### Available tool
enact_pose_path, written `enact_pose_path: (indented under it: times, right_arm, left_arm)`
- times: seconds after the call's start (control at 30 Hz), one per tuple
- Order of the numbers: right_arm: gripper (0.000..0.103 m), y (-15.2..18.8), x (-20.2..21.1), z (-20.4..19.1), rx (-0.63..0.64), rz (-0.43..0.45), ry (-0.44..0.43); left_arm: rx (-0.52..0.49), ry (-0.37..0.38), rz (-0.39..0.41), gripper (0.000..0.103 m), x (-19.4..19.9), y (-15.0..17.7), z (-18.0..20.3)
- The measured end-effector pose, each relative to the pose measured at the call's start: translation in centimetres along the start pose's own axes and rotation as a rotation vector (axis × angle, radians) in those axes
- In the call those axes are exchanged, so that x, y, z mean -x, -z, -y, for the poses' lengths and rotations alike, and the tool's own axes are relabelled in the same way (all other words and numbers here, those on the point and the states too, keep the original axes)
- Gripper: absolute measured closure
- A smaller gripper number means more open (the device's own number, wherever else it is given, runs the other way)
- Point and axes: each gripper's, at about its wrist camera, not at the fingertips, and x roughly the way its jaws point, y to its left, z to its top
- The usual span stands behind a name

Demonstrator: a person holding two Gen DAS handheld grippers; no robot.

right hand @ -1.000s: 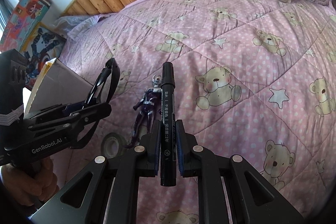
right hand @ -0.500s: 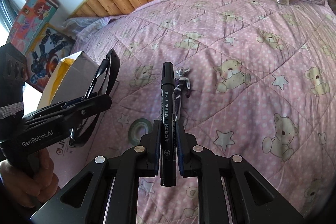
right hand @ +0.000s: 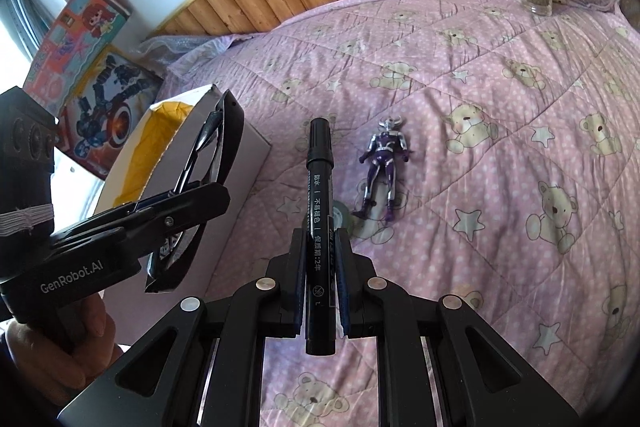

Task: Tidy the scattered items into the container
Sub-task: 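Carry the sunglasses with left gripper while right gripper carries the marker over the box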

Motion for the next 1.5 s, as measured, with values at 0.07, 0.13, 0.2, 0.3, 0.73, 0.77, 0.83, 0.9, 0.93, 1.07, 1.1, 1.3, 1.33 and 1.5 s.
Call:
enact_pose_path:
  times: [0.07, 0.13, 0.2, 0.3, 0.73, 0.77, 0.83, 0.9, 0.93, 1.07, 1.1, 1.3, 1.33, 1.5]
  right_arm:
    - [0.089, 0.3, 0.3, -0.7, 0.006, 0.004, -0.002]
    - [0.089, 0.5, 0.6, -1.3, 0.013, 0.006, -0.002]
    - [0.089, 0.7, 0.8, -1.9, 0.020, 0.008, -0.003]
    - [0.089, 1.1, 1.1, -2.6, 0.025, 0.012, -0.003]
    - [0.089, 2.3, 2.2, -5.6, 0.058, 0.027, -0.017]
    - [0.089, 2.3, 2.2, -5.9, 0.063, 0.026, -0.021]
    - [0.089, 2.4, 2.1, -6.7, 0.074, 0.027, -0.027]
    - [0.089, 2.4, 2.0, -7.4, 0.084, 0.026, -0.035]
    - [0.089, 2.4, 2.0, -7.8, 0.090, 0.026, -0.039]
    - [0.089, 2.4, 1.9, -9.4, 0.112, 0.024, -0.051]
    - [0.089, 2.4, 1.8, -9.7, 0.118, 0.023, -0.053]
    - [0.089, 2.3, 1.9, -11.6, 0.146, 0.022, -0.065]
    - [0.089, 2.3, 1.9, -11.9, 0.151, 0.022, -0.067]
    - [0.089, 2.2, 1.7, -13.4, 0.175, 0.018, -0.078]
  left_arm:
    - [0.002, 0.007, 0.009, 0.067, 0.7, 0.3, 0.0]
    - [0.004, 0.015, 0.017, 0.067, 1.3, 0.5, 0.0]
    - [0.004, 0.022, 0.026, 0.067, 1.9, 0.7, 0.1]
    - [0.007, 0.032, 0.039, 0.067, 2.7, 1.0, -0.1]
    - [0.036, 0.060, 0.091, 0.067, 6.1, 2.4, -1.3]
    - [0.041, 0.062, 0.095, 0.067, 6.4, 2.5, -1.5]
    - [0.048, 0.062, 0.105, 0.067, 7.0, 2.7, -2.0]
    - [0.057, 0.062, 0.114, 0.067, 7.7, 2.9, -2.5]
    - [0.062, 0.060, 0.119, 0.067, 8.0, 2.9, -2.8]
    - [0.088, 0.055, 0.135, 0.067, 9.0, 3.2, -4.3]
    - [0.096, 0.055, 0.139, 0.067, 9.2, 3.2, -4.7]
    - [0.135, 0.053, 0.165, 0.067, 10.7, 3.4, -6.7]
    - [0.140, 0.051, 0.170, 0.067, 10.9, 3.4, -7.1]
    - [0.171, 0.047, 0.189, 0.067, 12.0, 3.5, -8.9]
